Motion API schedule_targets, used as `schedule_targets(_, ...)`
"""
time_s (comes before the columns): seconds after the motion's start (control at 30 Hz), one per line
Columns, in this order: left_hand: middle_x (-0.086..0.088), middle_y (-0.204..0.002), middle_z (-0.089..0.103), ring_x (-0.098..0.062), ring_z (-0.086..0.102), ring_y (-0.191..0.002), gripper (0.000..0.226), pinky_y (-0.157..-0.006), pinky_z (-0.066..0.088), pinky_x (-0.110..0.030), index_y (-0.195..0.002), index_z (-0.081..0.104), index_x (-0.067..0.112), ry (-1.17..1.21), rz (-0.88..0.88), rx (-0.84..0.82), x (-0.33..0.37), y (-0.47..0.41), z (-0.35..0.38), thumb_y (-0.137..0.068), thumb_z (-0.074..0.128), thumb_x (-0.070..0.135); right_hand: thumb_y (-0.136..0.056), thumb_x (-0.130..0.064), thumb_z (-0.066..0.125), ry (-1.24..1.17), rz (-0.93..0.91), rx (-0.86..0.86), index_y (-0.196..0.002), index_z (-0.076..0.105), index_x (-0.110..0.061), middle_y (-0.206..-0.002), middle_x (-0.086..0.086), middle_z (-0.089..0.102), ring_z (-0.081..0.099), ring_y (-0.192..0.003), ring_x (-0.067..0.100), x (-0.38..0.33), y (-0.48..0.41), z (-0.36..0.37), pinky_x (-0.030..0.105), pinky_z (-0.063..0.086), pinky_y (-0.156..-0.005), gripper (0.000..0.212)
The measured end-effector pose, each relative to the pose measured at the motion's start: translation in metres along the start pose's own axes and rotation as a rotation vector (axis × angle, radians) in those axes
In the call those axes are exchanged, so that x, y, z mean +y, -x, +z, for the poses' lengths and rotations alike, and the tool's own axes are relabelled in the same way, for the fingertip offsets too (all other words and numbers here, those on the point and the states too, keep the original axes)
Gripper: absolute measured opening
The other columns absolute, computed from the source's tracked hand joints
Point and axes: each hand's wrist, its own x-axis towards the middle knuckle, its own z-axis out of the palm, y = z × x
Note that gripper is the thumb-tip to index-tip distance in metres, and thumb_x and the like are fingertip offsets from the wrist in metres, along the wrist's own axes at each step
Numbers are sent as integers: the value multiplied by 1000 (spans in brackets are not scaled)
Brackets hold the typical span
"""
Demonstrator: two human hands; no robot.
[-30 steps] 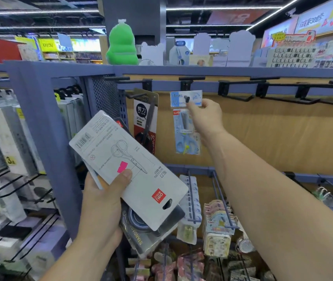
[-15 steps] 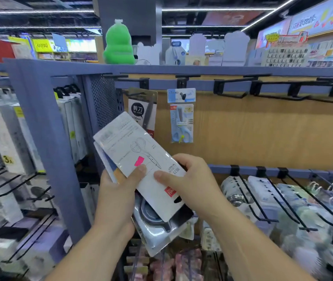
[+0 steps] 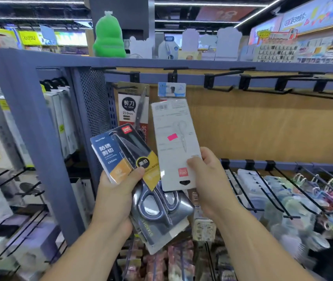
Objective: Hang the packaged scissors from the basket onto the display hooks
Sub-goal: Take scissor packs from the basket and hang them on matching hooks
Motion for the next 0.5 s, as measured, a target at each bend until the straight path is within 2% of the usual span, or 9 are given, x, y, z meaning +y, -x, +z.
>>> schedule_targets(0.13, -7, -112, 79, -29, 77, -105, 40, -95, 61, -53, -125, 62, 14, -79, 101, 70, -7, -1, -3, -92, 74, -5, -109, -10, 42, 123, -50, -9, -115, 59, -28, -101, -9, 78, 75, -90, 15, -2, 5, -24, 29, 59, -64, 25)
schedule_targets(0.2, -5, -114, 79, -27, 77, -106, 44, -97, 60, -55, -128, 60, 15, -91, 133, 87, -10, 0, -2, -91, 75, -4, -110, -14, 43, 396, -178, 31, -114, 55, -32, -97, -7, 76, 72, -83, 14, 2, 6, -37, 30, 56, -67, 22)
schedule_targets(0.3, -5, -114, 79, -27, 76, -108, 45, -100, 58, -55, -127, 61, 16, -101, 148, 78, -12, 2, 6, -90, 76, -4, -109, -19, 45, 801, -371, 13, -108, 49, -33, -75, -2, 66, 57, -58, 16, 16, 9, -48, 30, 41, -50, 14)
schedule_targets(0.33, -7, -114, 78, -30, 75, -109, 44, -100, 58, -55, -127, 61, 15, -90, 143, 73, -13, 1, 9, -90, 76, -4, -108, -19, 48, 889, -425, -10, -107, 51, -33, -71, -4, 62, 52, -56, 13, 22, 11, -47, 28, 35, -49, 15)
schedule_targets(0.4, -11, -115, 78, -34, 75, -109, 41, -99, 59, -55, -127, 62, 11, -52, 113, 66, -14, -1, 14, -91, 74, -3, -106, -18, 53, 971, -517, -46, -113, 60, -37, -81, -10, 65, 56, -70, 5, 31, 18, -40, 22, 38, -57, 21)
schedule_targets(0.5, -13, -115, 78, -35, 76, -106, 40, -87, 63, -48, -129, 61, 8, -18, 62, 54, -14, -2, 19, -92, 74, -1, -106, -14, 55, 808, -518, -79, -132, 65, -41, -116, -19, 67, 61, -110, 1, 42, 24, -39, 23, 50, -92, 39)
